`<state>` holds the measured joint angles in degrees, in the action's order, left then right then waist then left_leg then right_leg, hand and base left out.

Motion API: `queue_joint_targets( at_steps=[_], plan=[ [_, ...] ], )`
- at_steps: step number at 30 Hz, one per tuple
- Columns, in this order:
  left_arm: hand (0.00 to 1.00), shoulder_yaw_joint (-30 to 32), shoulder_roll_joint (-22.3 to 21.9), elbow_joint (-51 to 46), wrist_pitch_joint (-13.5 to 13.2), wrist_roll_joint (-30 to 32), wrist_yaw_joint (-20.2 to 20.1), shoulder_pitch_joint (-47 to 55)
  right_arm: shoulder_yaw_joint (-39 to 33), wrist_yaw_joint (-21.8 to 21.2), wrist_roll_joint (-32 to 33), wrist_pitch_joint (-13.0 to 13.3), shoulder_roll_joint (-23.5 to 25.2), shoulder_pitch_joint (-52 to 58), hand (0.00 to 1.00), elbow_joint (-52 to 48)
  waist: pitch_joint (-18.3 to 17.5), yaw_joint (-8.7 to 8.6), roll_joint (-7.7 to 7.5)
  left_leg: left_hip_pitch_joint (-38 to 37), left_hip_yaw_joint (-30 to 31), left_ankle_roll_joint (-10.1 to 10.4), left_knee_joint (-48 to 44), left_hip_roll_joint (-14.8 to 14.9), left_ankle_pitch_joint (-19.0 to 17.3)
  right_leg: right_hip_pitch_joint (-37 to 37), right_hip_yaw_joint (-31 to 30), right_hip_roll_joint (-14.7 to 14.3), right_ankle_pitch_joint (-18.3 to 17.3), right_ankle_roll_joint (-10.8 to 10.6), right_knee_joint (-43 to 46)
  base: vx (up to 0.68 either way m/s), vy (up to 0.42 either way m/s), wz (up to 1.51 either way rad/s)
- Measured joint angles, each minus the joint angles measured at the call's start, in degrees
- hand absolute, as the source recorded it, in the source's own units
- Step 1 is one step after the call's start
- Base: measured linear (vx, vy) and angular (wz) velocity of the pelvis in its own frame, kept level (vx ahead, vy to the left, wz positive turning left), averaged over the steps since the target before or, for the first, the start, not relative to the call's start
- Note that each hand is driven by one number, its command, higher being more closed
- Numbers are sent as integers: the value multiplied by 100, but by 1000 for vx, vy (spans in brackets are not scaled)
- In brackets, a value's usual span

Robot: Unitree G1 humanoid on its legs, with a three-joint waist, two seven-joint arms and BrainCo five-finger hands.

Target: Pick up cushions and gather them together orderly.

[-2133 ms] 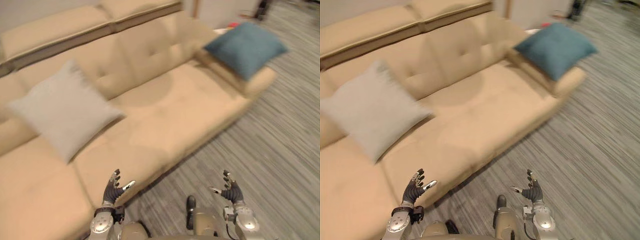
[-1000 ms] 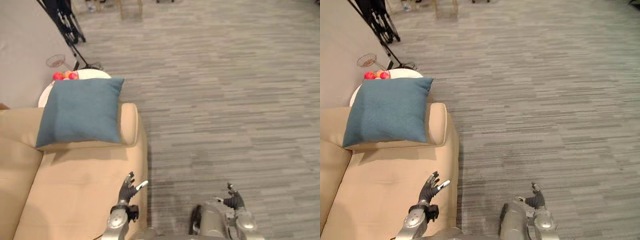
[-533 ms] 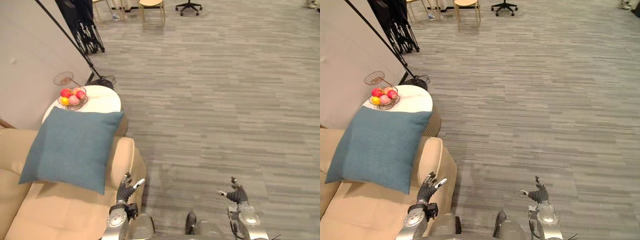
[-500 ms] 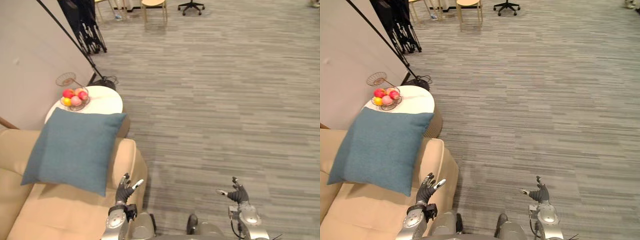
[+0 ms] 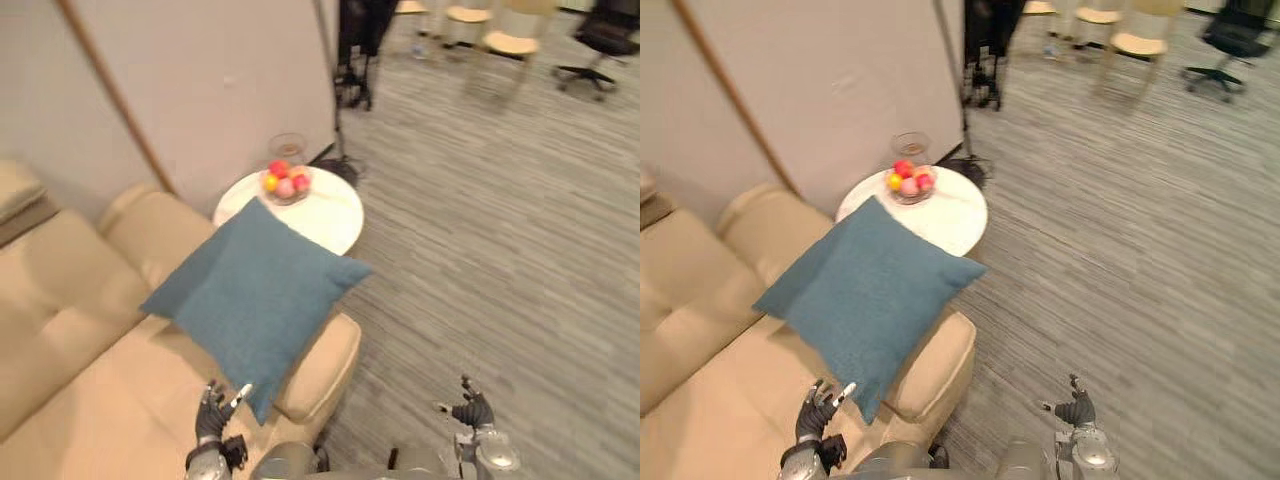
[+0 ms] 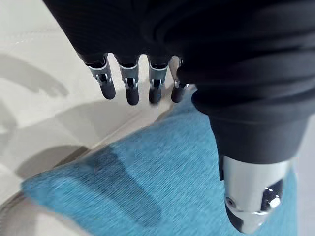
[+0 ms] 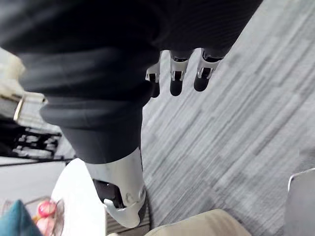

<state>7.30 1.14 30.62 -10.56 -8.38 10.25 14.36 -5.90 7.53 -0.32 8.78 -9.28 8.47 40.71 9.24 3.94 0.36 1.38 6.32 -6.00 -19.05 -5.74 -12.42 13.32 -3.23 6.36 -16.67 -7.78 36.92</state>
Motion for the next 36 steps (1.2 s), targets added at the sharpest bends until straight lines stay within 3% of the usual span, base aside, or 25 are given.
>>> queue_joint_targets(
  at_steps=[1,2,3,4,6,8,9,11,13,15,16,18,22,26,29,32,34,36],
  plan=[
    [0,-3,2,-28,-1,0,5,-70,-4,-2,22,8,1,50,0,-90,2,-11,-5,1,221,29,-37,-40,-16,30,-372,-150,8,-1,-225,272,-244,266],
    [0,-32,-10,-125,-18,4,7,-222,-89,-1,86,14,49,317,0,-414,-30,-158,-63,139,878,246,-369,-242,-166,-55,-1232,-339,164,-106,-854,207,-248,249],
    [0,-40,-6,-209,-35,5,3,-222,-139,5,113,21,119,418,0,-512,-46,-176,-159,214,924,305,-482,-311,-260,-70,-1270,-289,393,-136,-1048,184,-272,252],
    [0,-41,0,-260,-85,10,-7,-227,-154,7,181,31,198,510,0,-600,3,-157,-245,238,938,367,-645,-347,-389,-75,-1198,-186,573,-60,-1039,128,-303,149],
    [0,-53,-181,-331,-95,8,-7,-107,-148,-1,260,18,241,566,0,-756,-109,-114,-32,479,1075,555,-915,-31,-637,-165,-483,-219,422,172,-942,133,-331,143],
    [0,-79,-219,-328,-92,8,-20,-44,-147,1,300,76,352,552,0,-908,-98,-72,4,551,915,559,-885,284,-649,-255,-127,-241,409,245,-1025,35,-229,103],
    [0,-116,-222,-331,-90,8,-25,-40,-155,4,313,106,458,597,0,-1038,-93,13,7,600,569,556,-842,626,-611,-397,186,-255,381,348,-1089,6,-250,95],
    [0,-164,-220,-334,-91,9,-28,-37,-165,7,325,118,505,635,0,-1118,-96,16,-19,603,109,593,-785,962,-580,-563,503,-209,352,411,-1182,-14,-199,92],
    [0,-242,-201,-334,-87,10,-28,-31,-364,24,438,140,583,680,0,-1216,-109,4,-55,583,-1050,505,-791,1544,-511,-756,892,-100,317,494,-1406,-16,-71,89],
    [0,-298,-189,-312,-87,15,-32,-37,-530,105,478,163,535,739,0,-1169,-128,-42,-67,571,-1966,485,-649,1931,-346,-972,1156,49,366,411,-1643,80,32,85],
    [0,-324,-181,-303,-87,18,-34,-37,-668,135,481,163,465,768,0,-1110,-182,-135,12,565,-2336,765,-526,2065,50,-1045,1250,84,436,280,-1746,109,64,75],
    [0,-324,-11,-262,-86,30,-52,-38,-813,144,480,156,379,706,0,-1001,-193,-159,-12,531,-2387,924,-318,1906,149,-1123,1174,142,580,215,-2053,105,119,32],
    [0,-326,509,-119,-52,193,-158,-150,-1065,150,463,157,219,591,0,-1015,-223,-185,-84,426,-2354,944,-171,1689,182,-1430,1033,175,814,174,-2599,95,111,11],
    [0,-449,924,-74,-52,280,-268,-552,-1214,132,311,157,-342,44,0,-1031,-251,-313,-125,384,-2319,954,257,1543,467,-1406,921,189,941,215,-2824,17,9,9],
    [0,-789,982,-62,-51,283,-294,-993,-1191,140,157,156,-815,-541,0,-1031,-212,-327,-77,442,-2337,1021,674,1533,804,-1129,912,136,1016,264,-2778,-86,-69,-1],
    [0,-1144,979,-57,-52,270,-365,-1521,-959,231,24,153,-1165,-1167,0,-1028,-2,-362,-21,662,-2287,1032,776,1580,980,-817,912,61,1064,326,-2647,-124,-61,3],
    [0,-1454,976,-9,-61,213,-375,-2086,-632,258,8,155,-1358,-1846,0,-916,278,-485,-6,933,-2232,1019,850,1583,1149,-449,919,50,1071,339,-2433,-194,-49,6],
    [0,-1827,971,362,-64,23,-374,-2970,-129,260,13,125,-1466,-2799,0,-361,545,-528,-13,1336,-2239,969,900,1575,1343,79,865,48,1164,372,-2253,-200,-7,-4]
  ],
)
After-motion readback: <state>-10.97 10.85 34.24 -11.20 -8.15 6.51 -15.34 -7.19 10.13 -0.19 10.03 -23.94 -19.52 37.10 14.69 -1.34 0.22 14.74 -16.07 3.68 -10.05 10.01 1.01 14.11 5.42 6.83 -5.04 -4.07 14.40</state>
